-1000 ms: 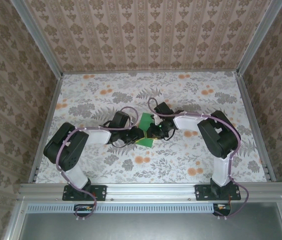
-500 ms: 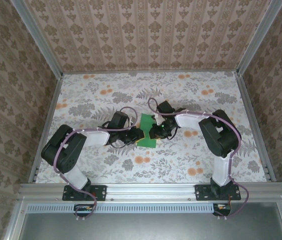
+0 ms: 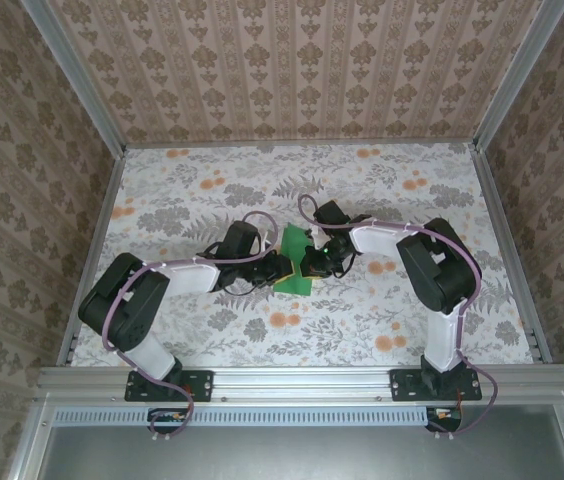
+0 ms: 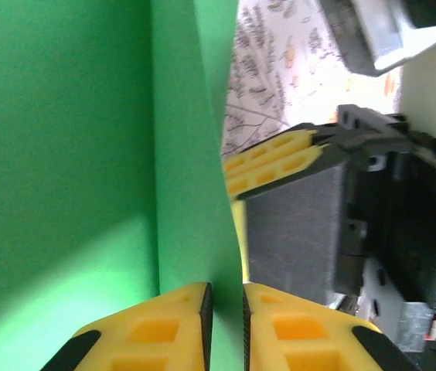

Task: Fold a paper plane with a square sheet of paper (pick it up from the middle)
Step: Fold the triangle a second time at the center of the table.

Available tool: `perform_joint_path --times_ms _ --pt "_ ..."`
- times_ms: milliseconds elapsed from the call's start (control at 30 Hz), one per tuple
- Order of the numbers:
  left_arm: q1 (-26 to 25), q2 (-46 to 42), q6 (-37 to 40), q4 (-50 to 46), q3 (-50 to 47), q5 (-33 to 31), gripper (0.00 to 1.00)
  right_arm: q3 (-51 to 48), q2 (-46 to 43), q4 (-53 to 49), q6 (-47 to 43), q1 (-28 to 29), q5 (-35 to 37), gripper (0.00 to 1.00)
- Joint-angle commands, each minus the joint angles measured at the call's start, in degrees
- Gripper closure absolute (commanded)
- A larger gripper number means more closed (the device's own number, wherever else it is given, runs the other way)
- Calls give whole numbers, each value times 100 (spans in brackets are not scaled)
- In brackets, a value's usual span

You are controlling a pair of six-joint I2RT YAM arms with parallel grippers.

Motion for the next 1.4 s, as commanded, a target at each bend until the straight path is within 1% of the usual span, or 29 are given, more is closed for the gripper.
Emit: perform_joint_path --times_ms 0,100,333,433,567,733,967,1033,1100,1200,1267,1367 --pt "54 -33 11 -291 -8 -169 80 13 -324 164 92 -25 -105 86" --pt "90 -32 2 -325 -55 -238 80 55 -303 427 187 -24 -325 86" --pt "109 -55 4 -335 -97 -241 73 508 351 555 354 1 -473 86" --pt "109 -110 -20 -255 -141 -169 71 631 554 480 381 2 -400 86" --pt "109 -210 -137 109 -221 16 69 724 749 255 367 6 -205 86" --pt "100 -117 -113 308 -91 141 67 814 864 -66 357 -7 -42 87" --pt "100 263 -169 561 160 225 65 625 314 101 501 -141 -246 85" --pt "100 333 -159 592 224 251 63 514 74 115 601 -240 -245 83" --pt "109 388 -143 657 242 252 59 331 -205 135 710 -366 -153 78" --pt "109 462 -147 692 276 245 51 -35 -624 281 856 -558 -51 70" --pt "118 517 -143 718 279 242 48 -263 -816 412 886 -676 -25 66" --pt "118 595 -171 768 304 239 46 -539 -1058 653 761 -771 -191 61"
